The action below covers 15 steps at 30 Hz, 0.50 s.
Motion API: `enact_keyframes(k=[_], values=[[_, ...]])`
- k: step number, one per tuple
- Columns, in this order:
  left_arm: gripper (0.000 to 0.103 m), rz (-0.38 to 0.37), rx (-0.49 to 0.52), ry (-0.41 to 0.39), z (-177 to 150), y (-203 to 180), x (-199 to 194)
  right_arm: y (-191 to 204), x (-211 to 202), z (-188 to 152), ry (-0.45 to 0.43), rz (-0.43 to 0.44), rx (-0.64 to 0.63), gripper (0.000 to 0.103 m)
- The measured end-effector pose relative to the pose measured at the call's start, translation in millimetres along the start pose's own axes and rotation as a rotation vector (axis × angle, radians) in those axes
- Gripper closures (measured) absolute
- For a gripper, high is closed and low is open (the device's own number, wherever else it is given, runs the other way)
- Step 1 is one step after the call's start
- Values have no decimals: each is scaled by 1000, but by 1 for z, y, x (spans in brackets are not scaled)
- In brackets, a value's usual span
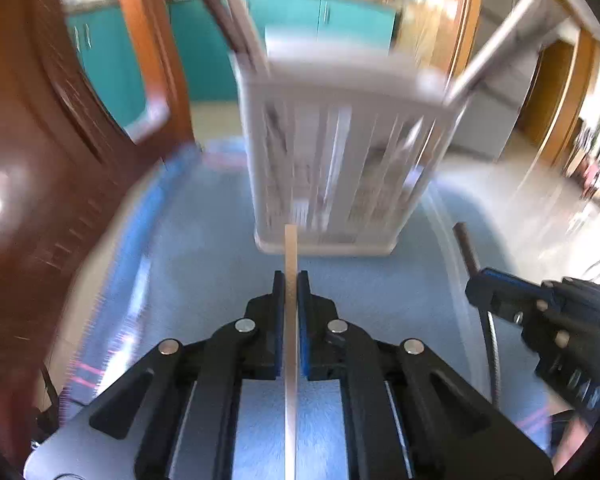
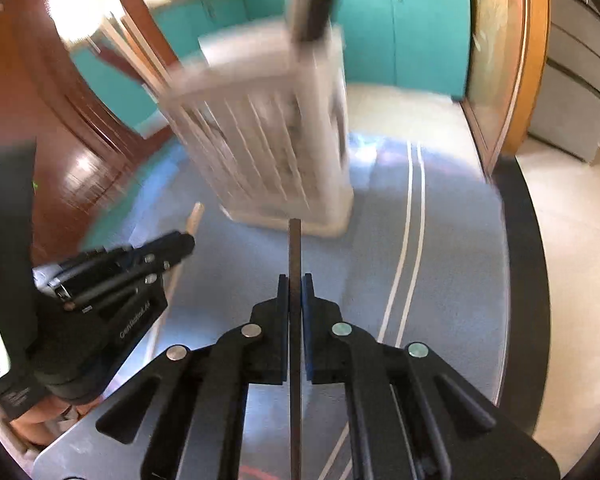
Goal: Organize utensils
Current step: 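Lift both chopsticks over the white basket and open both tools to drop them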
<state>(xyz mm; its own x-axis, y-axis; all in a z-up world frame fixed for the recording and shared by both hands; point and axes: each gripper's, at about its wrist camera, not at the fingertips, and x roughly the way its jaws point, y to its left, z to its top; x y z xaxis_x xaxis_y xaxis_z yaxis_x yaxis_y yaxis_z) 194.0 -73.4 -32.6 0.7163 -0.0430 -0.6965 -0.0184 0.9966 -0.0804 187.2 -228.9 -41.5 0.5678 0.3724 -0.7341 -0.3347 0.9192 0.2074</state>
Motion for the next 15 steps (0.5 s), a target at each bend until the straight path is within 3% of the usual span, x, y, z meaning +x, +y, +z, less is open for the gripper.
enact_keyframes(k=[7,11,15], values=[[96,-121,-65,-307,48,22,-123,4,-106,32,-245,134,42,96],[96,-163,-128,-535,83,35,-171,2,-155,60,-408,183,64,96],[96,-200,-222,-697,102,46,-184,-2,-192,83,-593,181,111,96]])
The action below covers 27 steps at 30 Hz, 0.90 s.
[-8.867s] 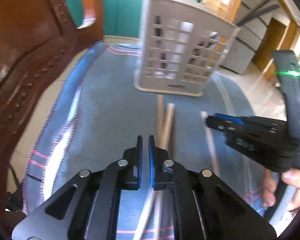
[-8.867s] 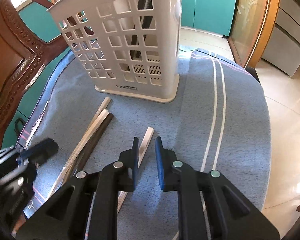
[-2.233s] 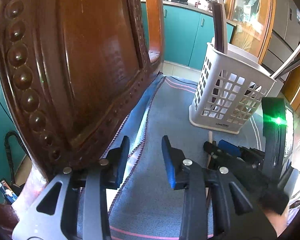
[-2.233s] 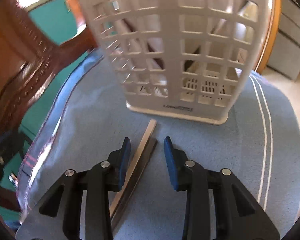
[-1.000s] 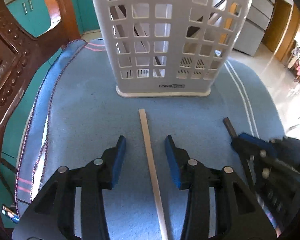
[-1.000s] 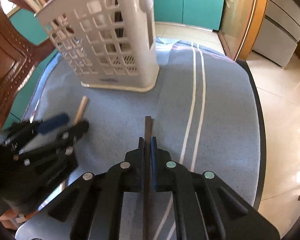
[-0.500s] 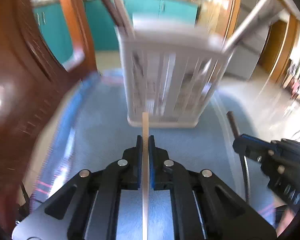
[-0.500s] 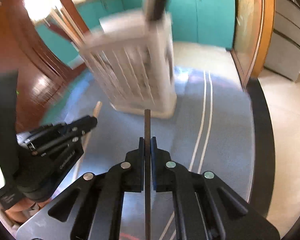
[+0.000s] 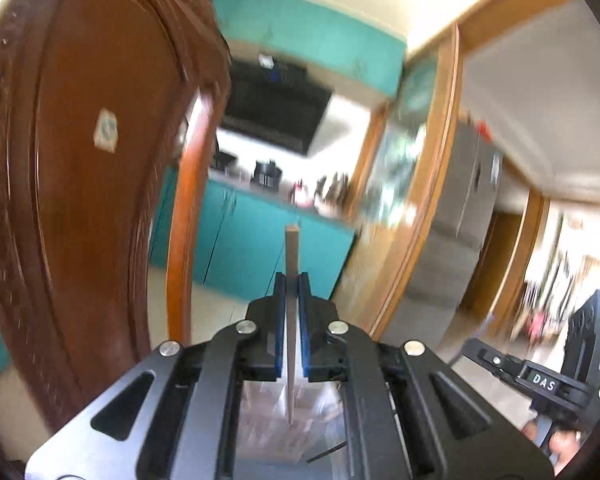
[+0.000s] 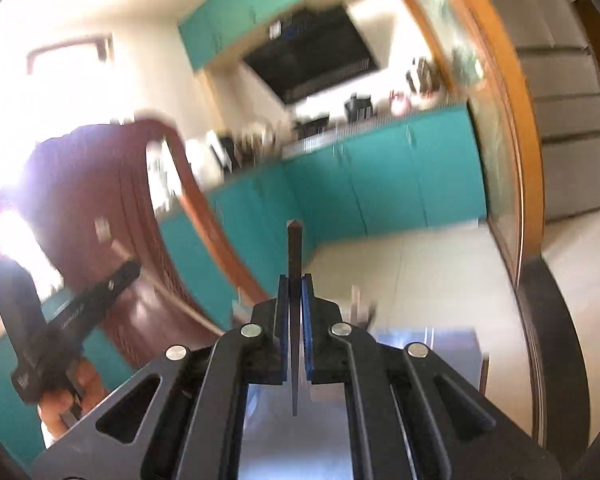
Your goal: Organize utensils
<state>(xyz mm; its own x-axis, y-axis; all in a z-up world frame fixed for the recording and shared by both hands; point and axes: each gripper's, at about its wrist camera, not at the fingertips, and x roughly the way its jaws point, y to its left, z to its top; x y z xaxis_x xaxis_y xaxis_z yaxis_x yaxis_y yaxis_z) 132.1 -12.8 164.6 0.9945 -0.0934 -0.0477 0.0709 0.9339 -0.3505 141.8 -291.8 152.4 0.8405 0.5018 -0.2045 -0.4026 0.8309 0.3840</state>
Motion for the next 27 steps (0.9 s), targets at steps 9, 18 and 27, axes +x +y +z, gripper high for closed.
enact_keyframes(k=[9,18,27], values=[[96,120,30,-19,-18,17,59,-7,41,11,-159,-116,-34,96],[96,138,142,164,-69,7,107,-9,105,-32,14,-182,-116,96],[84,149,170,180,-72,6,89,-1,86,-34,-3,-182,-140,70]])
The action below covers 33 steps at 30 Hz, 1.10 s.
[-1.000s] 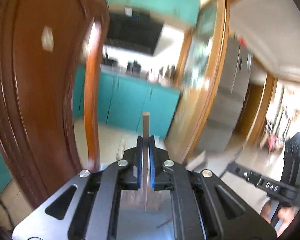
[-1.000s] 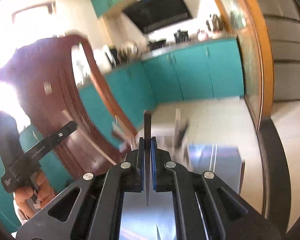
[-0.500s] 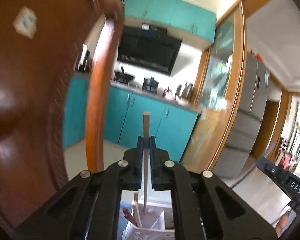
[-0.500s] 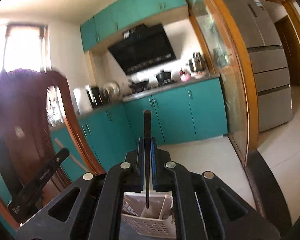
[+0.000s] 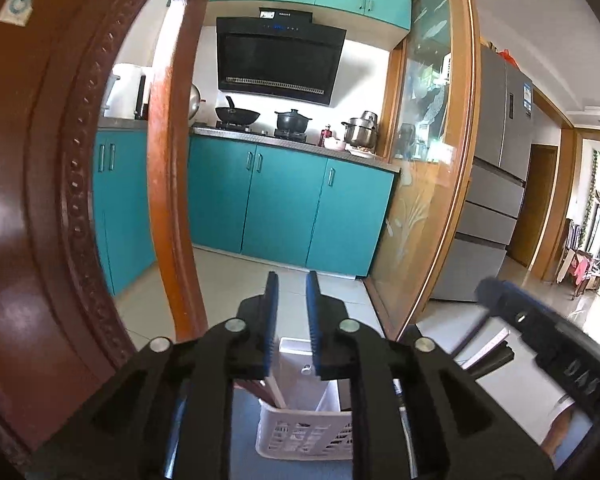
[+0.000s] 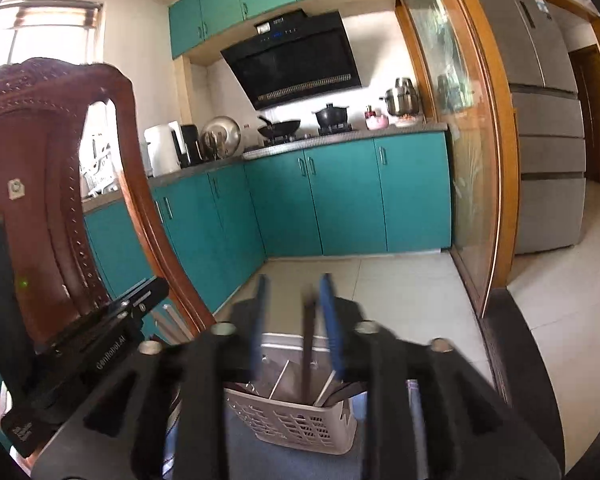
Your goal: Organize utensils
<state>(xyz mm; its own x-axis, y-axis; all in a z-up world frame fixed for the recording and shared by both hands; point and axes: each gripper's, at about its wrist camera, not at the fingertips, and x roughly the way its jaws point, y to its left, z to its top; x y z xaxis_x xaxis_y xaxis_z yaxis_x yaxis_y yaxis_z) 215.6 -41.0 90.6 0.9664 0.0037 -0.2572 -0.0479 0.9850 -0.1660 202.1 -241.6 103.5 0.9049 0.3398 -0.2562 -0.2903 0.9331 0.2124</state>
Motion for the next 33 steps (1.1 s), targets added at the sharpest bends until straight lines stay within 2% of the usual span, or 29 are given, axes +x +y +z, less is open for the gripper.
enact_keyframes(k=[2,4,5,7,9,13,15,16,19,23,33], values=[[73,-4,6,-11,-3,1,-14,1,-17,5,-26,11,-3,67],[67,7,21,-23,-7,1,-27,-1,-35,6,-57,16,9,56],[64,23,34,-31,-12,1,-37,-2,-47,4,-75,12,18,47],[58,45,69,-38,-22,-1,-58,-2,-66,-1,-98,6,22,40],[51,53,97,-36,-29,-3,-77,0,-86,-12,-101,-20,10,34],[35,78,151,-98,-52,-4,-136,2,-127,-47,-100,-94,16,24],[31,86,180,-103,-68,-2,-162,1,-147,-65,-106,-144,28,15],[24,78,171,-98,-78,2,-175,0,-157,-76,-107,-167,39,14],[16,47,129,-65,-94,9,-198,5,-179,-107,-75,-206,51,10],[8,66,129,-30,-104,9,-218,29,-184,-124,38,-233,-64,6],[4,100,118,-25,-110,22,-235,60,-201,-121,36,-249,-141,3]])
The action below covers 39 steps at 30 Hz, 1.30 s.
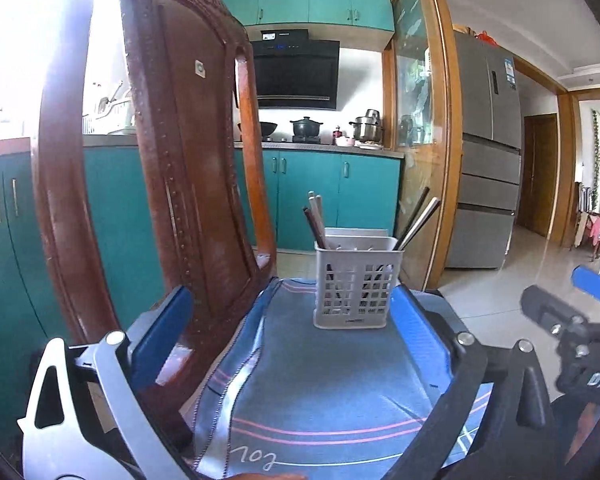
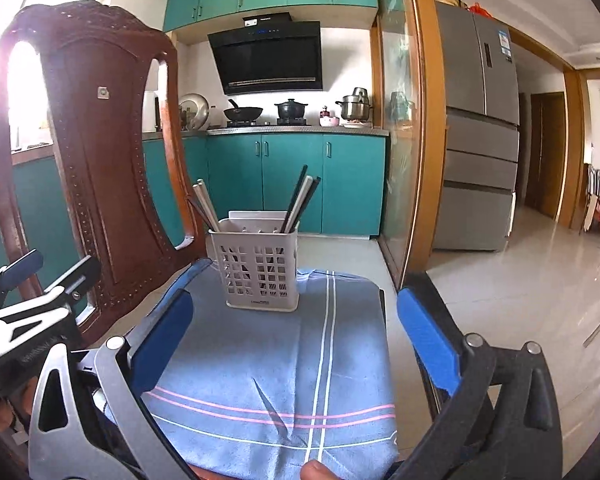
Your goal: Organize utensils
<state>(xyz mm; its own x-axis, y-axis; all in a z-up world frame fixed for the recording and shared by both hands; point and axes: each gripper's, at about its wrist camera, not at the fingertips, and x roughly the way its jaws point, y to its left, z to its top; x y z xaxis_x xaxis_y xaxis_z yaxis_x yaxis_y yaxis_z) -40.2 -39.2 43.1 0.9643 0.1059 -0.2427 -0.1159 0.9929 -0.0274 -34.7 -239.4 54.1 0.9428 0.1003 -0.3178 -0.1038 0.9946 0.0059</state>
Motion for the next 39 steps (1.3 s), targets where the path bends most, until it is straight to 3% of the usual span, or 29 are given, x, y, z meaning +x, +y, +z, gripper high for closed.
enact_keyframes(k=[5,39], values=[[4,7,-3,8,-1,1,-1,9,-4,-4,4,-20,-45,3],[4,-6,5,20,-1,-1,-5,6,0,-13,39,-16,-36,3]])
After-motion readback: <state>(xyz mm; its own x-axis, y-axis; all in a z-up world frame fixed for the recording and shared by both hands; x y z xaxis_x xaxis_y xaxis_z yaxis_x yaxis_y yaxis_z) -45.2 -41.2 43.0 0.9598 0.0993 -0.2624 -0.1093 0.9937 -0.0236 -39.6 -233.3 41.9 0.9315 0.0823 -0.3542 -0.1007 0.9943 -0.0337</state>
